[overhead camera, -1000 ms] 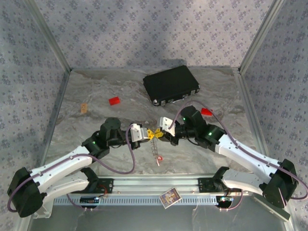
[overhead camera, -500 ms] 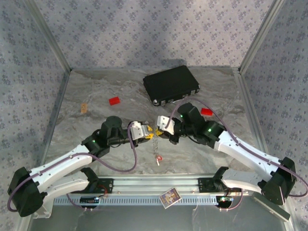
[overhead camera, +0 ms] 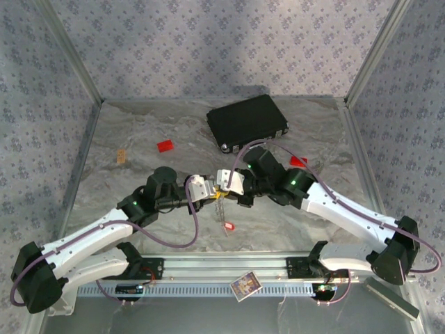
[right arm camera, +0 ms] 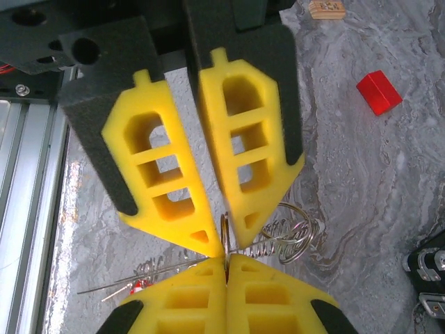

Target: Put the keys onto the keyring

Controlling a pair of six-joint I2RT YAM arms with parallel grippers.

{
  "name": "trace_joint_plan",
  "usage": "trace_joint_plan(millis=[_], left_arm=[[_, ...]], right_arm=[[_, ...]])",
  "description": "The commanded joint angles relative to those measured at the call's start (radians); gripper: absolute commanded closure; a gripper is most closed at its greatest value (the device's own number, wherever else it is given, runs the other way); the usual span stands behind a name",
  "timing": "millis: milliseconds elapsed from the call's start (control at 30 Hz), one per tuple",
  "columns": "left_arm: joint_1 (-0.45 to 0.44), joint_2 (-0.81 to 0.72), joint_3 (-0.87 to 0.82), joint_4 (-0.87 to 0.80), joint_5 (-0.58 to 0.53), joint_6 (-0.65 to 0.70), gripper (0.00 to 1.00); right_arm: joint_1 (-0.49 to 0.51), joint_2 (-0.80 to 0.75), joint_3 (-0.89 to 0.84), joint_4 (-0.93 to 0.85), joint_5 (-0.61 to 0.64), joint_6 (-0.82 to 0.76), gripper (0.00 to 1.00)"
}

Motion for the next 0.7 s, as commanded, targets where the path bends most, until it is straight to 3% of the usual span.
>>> trace_joint_plan(millis=[0,100,167,233,400,667], left_arm=[[-0.004,0.006,0.043,0.004,0.019,0.005,0.96],[-0.004,-0.003,0.037,0.01,0.019,0.004,1.0],[-0.004,-0.012,0.025,0.034,0.021,-0.007,1.0],[-0.004,-0.025,0.002,0.07,0.032,-0.02,1.0],[-0.003,-0.047,-0.061,0.199,0.067,-0.062,1.0],[-0.003,-0.05,-0.094,0.256,0.105,-0.062,1.0]], right_arm=[[0.01,-0.007,0.03,0.016,-0.032,0.008,1.0],[-0.003,-0.028,-0.001,0.046,-0.057,0.031,0.98],[-0.027,-0.06,-0.044,0.088,-0.082,0.058,0.78],[-0.066,-0.091,-0.095,0.135,-0.136,0.088,0.73],[-0.133,-0.129,-0.178,0.225,-0.27,0.166,0.73],[-0.145,-0.143,-0.225,0.293,-0.317,0.196,0.76]])
